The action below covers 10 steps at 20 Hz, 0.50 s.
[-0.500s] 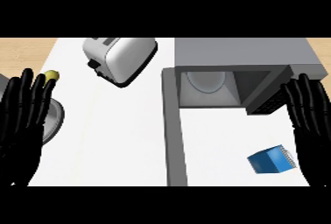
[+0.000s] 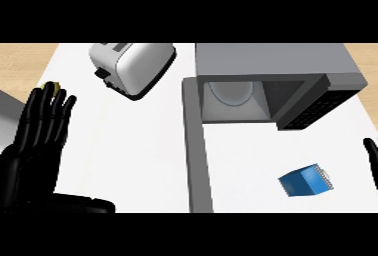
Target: Pick up the milk, place it into the microwave and close the microwave
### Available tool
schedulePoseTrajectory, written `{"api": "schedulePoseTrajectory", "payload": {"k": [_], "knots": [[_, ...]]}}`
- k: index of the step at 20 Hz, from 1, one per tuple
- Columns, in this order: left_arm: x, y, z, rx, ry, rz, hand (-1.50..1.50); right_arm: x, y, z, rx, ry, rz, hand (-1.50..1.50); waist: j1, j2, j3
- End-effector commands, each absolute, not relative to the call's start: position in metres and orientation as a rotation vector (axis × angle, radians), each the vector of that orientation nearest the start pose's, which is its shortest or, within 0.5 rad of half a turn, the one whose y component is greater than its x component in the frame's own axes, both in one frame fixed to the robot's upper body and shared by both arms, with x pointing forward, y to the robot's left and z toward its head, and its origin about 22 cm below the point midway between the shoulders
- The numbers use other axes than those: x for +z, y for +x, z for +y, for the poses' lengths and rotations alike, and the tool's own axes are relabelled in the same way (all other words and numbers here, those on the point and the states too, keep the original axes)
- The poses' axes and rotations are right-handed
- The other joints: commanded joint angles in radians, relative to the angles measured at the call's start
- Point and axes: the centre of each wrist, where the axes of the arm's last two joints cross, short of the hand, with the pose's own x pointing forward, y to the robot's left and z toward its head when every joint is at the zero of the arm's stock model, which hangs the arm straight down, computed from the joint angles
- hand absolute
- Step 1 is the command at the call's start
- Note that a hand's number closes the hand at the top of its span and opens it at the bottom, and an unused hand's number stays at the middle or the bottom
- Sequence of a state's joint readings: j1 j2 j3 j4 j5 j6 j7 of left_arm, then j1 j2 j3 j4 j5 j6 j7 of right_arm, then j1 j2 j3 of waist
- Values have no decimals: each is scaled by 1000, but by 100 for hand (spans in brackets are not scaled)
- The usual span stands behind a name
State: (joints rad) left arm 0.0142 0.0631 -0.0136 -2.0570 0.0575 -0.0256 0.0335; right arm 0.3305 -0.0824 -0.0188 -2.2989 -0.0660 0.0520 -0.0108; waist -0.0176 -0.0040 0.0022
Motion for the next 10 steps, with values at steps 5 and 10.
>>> {"api": "schedulePoseTrajectory", "payload": {"k": [5,10], "knots": [[67,178,195,18,-118,-1935,-150,100,94,-277,-11,-100,-1942,-150,11,1,-2],[69,183,168,13,-110,-1938,-150,67,62,-283,-42,-132,-1878,-150,4,0,-2]]}}
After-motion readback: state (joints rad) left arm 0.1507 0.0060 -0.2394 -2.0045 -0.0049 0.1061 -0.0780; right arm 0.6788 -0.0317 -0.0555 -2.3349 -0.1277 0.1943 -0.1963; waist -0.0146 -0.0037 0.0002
